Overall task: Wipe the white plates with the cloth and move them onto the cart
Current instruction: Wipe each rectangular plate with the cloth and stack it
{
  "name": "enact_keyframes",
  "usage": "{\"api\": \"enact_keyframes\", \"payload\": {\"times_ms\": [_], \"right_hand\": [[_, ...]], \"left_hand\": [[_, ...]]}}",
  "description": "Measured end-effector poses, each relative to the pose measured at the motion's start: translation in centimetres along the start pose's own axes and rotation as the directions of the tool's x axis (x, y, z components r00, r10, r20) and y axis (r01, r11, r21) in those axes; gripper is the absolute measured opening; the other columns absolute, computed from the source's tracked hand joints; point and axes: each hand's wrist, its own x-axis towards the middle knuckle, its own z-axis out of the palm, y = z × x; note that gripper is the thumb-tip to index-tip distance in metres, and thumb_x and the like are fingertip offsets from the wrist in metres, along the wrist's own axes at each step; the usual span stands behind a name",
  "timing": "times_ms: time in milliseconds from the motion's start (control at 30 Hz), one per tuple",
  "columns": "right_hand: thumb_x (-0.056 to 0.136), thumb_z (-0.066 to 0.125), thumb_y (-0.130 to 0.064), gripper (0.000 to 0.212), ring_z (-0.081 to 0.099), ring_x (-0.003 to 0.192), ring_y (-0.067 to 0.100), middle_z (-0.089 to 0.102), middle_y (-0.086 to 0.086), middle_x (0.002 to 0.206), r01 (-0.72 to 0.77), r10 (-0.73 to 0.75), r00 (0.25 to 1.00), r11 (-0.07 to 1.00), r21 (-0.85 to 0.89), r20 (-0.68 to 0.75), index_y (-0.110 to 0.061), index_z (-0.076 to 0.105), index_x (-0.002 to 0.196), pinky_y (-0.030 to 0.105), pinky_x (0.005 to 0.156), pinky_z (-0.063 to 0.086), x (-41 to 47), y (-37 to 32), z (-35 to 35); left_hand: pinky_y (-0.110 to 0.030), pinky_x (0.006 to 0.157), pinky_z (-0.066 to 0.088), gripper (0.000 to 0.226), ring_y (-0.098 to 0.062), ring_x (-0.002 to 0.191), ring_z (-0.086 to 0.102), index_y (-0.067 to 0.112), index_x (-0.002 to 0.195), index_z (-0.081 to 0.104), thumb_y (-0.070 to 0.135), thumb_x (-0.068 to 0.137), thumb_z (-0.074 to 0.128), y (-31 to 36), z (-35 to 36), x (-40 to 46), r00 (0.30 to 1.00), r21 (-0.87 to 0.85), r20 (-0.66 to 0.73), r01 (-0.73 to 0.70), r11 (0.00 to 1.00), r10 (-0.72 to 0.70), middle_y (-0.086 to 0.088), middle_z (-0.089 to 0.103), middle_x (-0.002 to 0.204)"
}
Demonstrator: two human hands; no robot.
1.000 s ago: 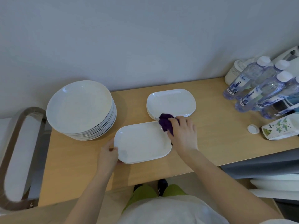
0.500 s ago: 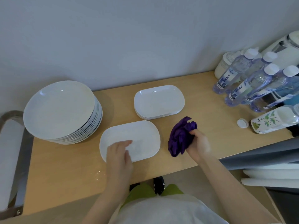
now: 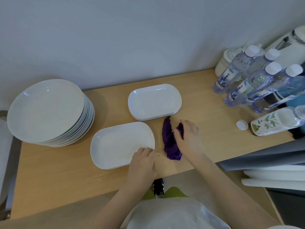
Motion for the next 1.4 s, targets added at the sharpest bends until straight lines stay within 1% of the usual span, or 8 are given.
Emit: {"api": "enact_keyframes", "payload": {"times_ms": [167,433,567,667,767,1000,1233,1400], "right_hand": [[0.090,0.051,-0.047,0.066,0.010,0.144,0.021,0.016,0.000,0.157,0.140,-0.116,0.986,0.963,-0.231,0.117,-0.020,0.031,0.147,0.039,0.115,0.020,-1.5,-1.1,2.8],[0.088,0.054,-0.041,0.067,0.013,0.142,0.028,0.015,0.007,0.157,0.197,-0.156,0.974,0.941,-0.276,0.165,-0.016,0.031,0.146,0.043,0.115,0.023,-4.3,-2.2,5.3],[0.077,0.071,-0.034,0.074,0.033,0.137,0.033,0.030,0.012,0.152,0.244,-0.193,0.967,0.895,-0.375,0.168,-0.013,0.041,0.141,0.043,0.108,0.035,-5.7,-1.5,5.0],[0.073,0.076,-0.027,0.070,0.042,0.130,0.034,0.040,0.013,0.146,0.206,-0.180,0.978,0.915,-0.348,0.106,-0.012,0.049,0.136,0.042,0.102,0.042,-5.9,0.1,3.8],[0.081,0.067,-0.024,0.063,0.029,0.136,0.030,0.027,0.008,0.152,0.105,-0.089,0.994,0.948,-0.299,0.067,-0.014,0.044,0.139,0.042,0.105,0.038,-5.3,2.0,2.1],[0.083,0.065,-0.019,0.056,0.028,0.134,0.028,0.029,0.005,0.150,0.088,-0.074,0.995,0.961,-0.262,0.062,-0.013,0.048,0.135,0.039,0.107,0.036,-4.4,3.9,-0.1],[0.081,0.065,-0.013,0.052,0.027,0.135,0.030,0.029,0.003,0.152,0.183,-0.160,0.981,0.953,-0.240,0.112,-0.011,0.052,0.131,0.042,0.109,0.033,-4.4,2.8,0.9],[0.082,0.062,-0.018,0.052,0.026,0.135,0.028,0.029,0.001,0.152,0.243,-0.200,0.965,0.927,-0.285,0.172,-0.014,0.052,0.132,0.043,0.109,0.030,-5.4,1.4,1.9]], "left_hand": [[-0.037,0.065,0.050,0.054,-0.033,0.081,0.063,0.006,0.085,0.072,-0.024,0.041,0.067,0.1,0.2,-0.3,0.986,0.075,-0.166,-0.018,0.997,0.030,-0.008,0.069,0.088],[-0.046,0.075,0.052,0.045,-0.041,0.093,0.063,0.000,0.100,0.070,-0.017,0.059,0.075,-2.2,0.1,-1.3,0.985,0.097,-0.153,0.098,0.990,-0.083,-0.015,0.068,0.099],[-0.043,0.077,0.052,0.040,-0.041,0.091,0.062,0.001,0.097,0.072,-0.016,0.061,0.078,-2.9,0.5,-1.4,0.986,0.090,-0.168,0.025,0.996,-0.009,-0.015,0.068,0.098],[-0.040,0.078,0.050,0.035,-0.037,0.092,0.059,0.006,0.095,0.072,-0.011,0.066,0.079,-3.4,0.6,-1.5,0.982,0.076,-0.188,-0.011,0.997,0.025,-0.013,0.067,0.098],[-0.036,0.081,0.048,0.035,-0.033,0.095,0.057,0.006,0.096,0.071,-0.011,0.066,0.079,-4.0,0.7,-1.7,0.978,0.057,-0.202,-0.050,0.997,0.061,-0.011,0.067,0.100],[-0.055,0.091,0.046,0.069,-0.044,0.114,0.052,0.020,0.118,0.052,0.003,0.061,0.086,-7.4,-1.3,-3.6,0.977,0.155,-0.212,0.041,0.987,-0.007,-0.015,0.062,0.120],[-0.057,0.089,0.047,0.023,-0.050,0.109,0.055,0.004,0.094,0.073,0.001,0.072,0.068,-8.6,-1.4,-3.5,0.970,0.131,-0.241,0.054,0.990,-0.021,-0.025,0.063,0.114],[-0.058,0.089,0.046,0.029,-0.051,0.108,0.054,0.003,0.093,0.073,-0.007,0.066,0.080,-8.2,-1.1,-2.7,0.963,0.087,-0.262,0.084,0.993,-0.058,-0.025,0.063,0.114]]}}
